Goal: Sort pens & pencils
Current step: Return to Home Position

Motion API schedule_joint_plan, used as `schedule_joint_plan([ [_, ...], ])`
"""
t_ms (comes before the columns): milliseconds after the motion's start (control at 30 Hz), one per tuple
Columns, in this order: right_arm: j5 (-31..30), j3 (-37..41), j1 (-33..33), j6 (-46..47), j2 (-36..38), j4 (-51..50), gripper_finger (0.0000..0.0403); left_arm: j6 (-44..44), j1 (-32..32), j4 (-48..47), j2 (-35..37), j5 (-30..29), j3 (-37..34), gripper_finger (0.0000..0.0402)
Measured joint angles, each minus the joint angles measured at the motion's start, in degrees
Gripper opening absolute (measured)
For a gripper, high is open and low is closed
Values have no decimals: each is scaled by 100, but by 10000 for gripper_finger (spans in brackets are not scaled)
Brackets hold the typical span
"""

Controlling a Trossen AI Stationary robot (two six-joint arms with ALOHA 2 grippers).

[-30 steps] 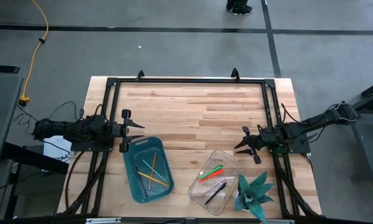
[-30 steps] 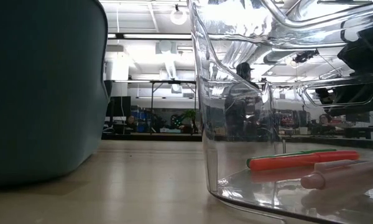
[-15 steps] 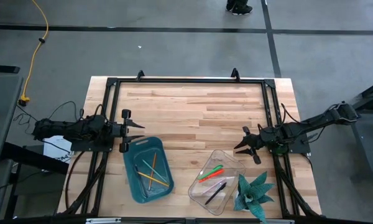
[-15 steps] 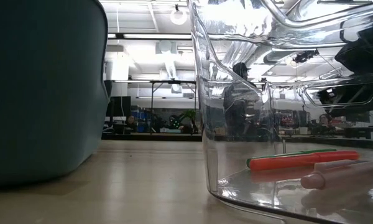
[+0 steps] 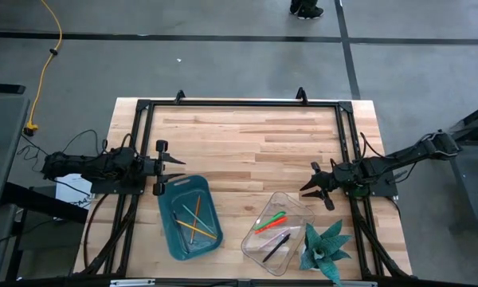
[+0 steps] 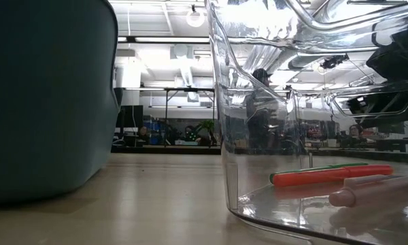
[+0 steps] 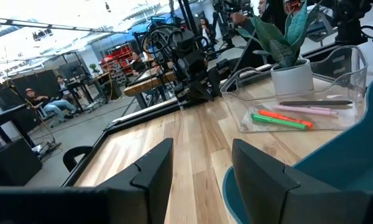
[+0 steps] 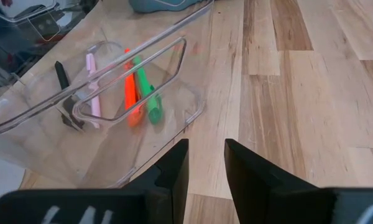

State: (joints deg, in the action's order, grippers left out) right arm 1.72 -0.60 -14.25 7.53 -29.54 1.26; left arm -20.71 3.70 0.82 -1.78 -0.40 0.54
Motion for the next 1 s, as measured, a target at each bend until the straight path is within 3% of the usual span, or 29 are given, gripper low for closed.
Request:
schedule_joint_plan([
  [533, -2, -2, -2, -2, -2, -2, 92, 29, 0, 3, -2, -2, 0, 152],
  [800, 0, -2, -2, -2, -2, -2, 92, 2150, 2, 28, 7, -205, 0, 152],
  [1000, -1, -2, -2, -2, -2, -2, 92, 2687, 2, 41, 7, -249, 0, 152],
])
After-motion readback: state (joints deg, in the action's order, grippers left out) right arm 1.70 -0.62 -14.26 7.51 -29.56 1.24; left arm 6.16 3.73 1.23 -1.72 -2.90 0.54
